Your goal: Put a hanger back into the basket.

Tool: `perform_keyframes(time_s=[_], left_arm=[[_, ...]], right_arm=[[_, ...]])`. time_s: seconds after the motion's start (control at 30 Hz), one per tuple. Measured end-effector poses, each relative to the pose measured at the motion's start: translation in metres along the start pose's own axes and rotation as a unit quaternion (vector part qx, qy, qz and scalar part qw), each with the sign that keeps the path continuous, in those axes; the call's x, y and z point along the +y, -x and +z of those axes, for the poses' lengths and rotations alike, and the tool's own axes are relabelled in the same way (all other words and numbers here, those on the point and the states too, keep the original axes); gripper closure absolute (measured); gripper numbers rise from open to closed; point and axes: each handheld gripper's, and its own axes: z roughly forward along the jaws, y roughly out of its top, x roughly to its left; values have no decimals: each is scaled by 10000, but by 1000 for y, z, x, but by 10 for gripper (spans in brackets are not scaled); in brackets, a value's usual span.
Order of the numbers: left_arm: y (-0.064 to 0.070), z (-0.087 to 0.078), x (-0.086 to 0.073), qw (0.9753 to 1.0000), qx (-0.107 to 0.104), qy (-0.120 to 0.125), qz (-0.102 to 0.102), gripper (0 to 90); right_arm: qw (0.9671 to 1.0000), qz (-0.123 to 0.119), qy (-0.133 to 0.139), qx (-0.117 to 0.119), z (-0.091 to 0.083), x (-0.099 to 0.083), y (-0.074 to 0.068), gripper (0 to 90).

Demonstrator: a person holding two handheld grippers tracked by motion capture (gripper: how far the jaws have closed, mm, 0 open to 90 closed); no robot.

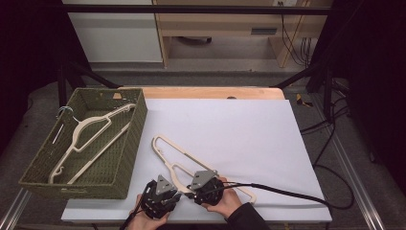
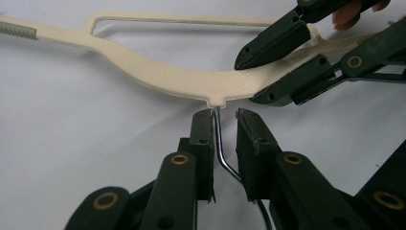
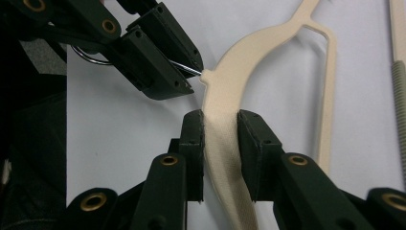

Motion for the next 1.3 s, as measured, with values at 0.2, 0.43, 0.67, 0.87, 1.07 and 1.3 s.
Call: perform_keyframes(time_s=[0.2, 0.43, 0.67, 0.87, 1.07, 1.3], left_arm=[[0, -2, 3, 9999, 74, -106, -5, 835], [1, -5, 7, 9998, 144, -103, -61, 849], [1, -7, 9, 9998, 139, -159, -32, 849], [1, -9, 9, 9999, 93, -50, 2, 840], [-4, -34, 15, 9961, -150, 869, 81, 606], [-24, -80, 25, 9824, -223, 1852, 62, 371]], right_arm=[[10000, 46, 21, -4, -1, 0, -1, 722], [9997, 185, 94, -126, -3, 2, -2, 611], [9998, 116, -48, -144, 0, 2, -4, 693], [9999, 7, -97, -112, -1, 3, -5, 732], [9999, -23, -64, -135, -7, 5, -5, 736], [9999, 1, 40, -165, -20, 10, -3, 744]])
